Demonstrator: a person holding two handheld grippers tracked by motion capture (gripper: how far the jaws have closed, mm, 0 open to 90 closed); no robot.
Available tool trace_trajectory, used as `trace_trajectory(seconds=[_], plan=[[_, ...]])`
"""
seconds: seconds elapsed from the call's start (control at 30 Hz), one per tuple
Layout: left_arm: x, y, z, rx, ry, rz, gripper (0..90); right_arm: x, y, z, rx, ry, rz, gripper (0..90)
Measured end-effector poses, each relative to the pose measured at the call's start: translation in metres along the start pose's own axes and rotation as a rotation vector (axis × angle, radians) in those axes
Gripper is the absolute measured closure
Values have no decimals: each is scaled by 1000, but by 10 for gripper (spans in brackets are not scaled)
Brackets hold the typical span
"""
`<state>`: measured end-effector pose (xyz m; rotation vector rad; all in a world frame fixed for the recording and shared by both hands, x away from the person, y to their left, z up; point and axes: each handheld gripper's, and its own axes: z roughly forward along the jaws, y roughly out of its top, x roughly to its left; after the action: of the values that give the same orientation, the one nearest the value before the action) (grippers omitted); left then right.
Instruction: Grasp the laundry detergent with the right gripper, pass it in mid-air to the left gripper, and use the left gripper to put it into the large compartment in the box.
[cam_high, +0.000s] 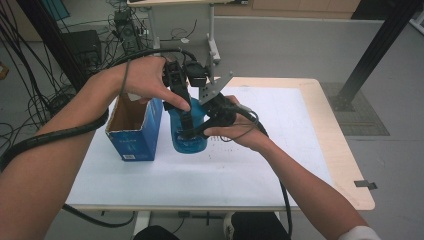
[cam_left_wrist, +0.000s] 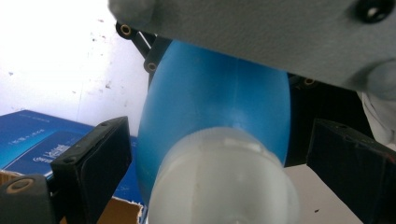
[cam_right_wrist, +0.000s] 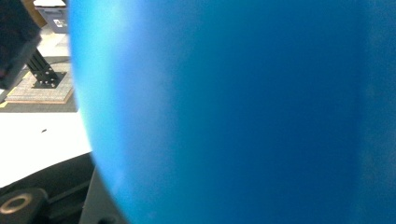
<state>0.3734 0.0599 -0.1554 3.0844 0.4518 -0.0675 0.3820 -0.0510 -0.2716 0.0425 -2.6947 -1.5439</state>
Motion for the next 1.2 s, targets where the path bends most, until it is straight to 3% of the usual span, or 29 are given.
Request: trace_trajectory(seconds=[1.2], plan=[[-1,1,-2,-2,-3,3,72,2,2,-3,-5,3,10,439]])
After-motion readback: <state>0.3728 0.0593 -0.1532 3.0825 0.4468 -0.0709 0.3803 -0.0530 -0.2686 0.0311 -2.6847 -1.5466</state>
